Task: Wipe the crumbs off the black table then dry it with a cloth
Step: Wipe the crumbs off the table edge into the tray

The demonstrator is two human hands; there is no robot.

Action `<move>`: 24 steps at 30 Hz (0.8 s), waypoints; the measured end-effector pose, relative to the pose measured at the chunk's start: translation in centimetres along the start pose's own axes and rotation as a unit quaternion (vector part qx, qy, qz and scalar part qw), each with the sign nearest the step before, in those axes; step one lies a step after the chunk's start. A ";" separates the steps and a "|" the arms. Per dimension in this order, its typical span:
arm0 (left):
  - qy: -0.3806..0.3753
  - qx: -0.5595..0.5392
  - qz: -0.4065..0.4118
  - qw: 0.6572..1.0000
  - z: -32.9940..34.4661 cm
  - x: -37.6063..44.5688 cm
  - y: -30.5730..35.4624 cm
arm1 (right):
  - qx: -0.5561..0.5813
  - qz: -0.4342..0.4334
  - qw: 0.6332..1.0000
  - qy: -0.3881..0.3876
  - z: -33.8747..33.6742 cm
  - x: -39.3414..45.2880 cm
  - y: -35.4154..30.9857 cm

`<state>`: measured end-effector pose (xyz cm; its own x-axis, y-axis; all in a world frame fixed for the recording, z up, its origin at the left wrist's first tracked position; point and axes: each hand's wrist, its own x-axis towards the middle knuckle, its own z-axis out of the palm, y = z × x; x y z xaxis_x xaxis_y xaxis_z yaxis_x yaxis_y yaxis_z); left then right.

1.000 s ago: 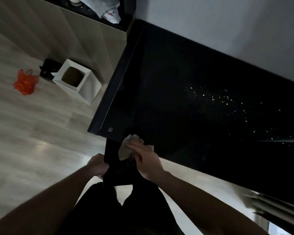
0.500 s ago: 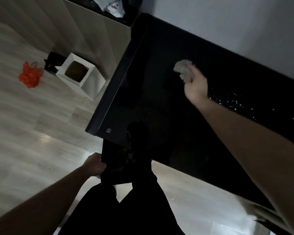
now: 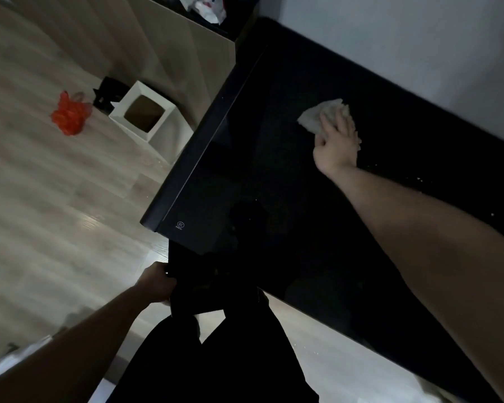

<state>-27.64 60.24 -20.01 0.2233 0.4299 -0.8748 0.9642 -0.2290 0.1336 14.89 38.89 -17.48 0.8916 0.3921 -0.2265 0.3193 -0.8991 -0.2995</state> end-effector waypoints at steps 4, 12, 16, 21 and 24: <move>-0.016 0.003 -0.002 1.000 0.4 -0.4 0.5 | 0.047 -0.077 0.996 0.020 3.0 -7.2 -0.9; -0.050 0.013 0.050 0.997 1.1 -0.7 1.9 | 0.185 -0.219 0.956 -0.068 8.6 -24.4 -6.0; -0.070 0.011 0.042 0.997 1.0 -1.6 2.7 | 0.240 -0.205 0.939 -0.135 8.2 -30.7 -8.7; -0.082 0.057 0.058 0.993 0.5 -2.0 2.5 | 0.274 -0.098 0.937 -0.193 6.5 -35.8 -8.3; -0.084 0.081 0.069 0.991 0.1 -2.6 2.3 | 0.300 -0.052 0.945 -0.117 5.8 -36.1 -7.7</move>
<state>-26.03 58.54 -17.49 0.3110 0.2365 -0.9205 0.8877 -0.4184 0.1924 -21.59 32.78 -12.38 0.7477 0.5682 -0.3437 0.0996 -0.6076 -0.7880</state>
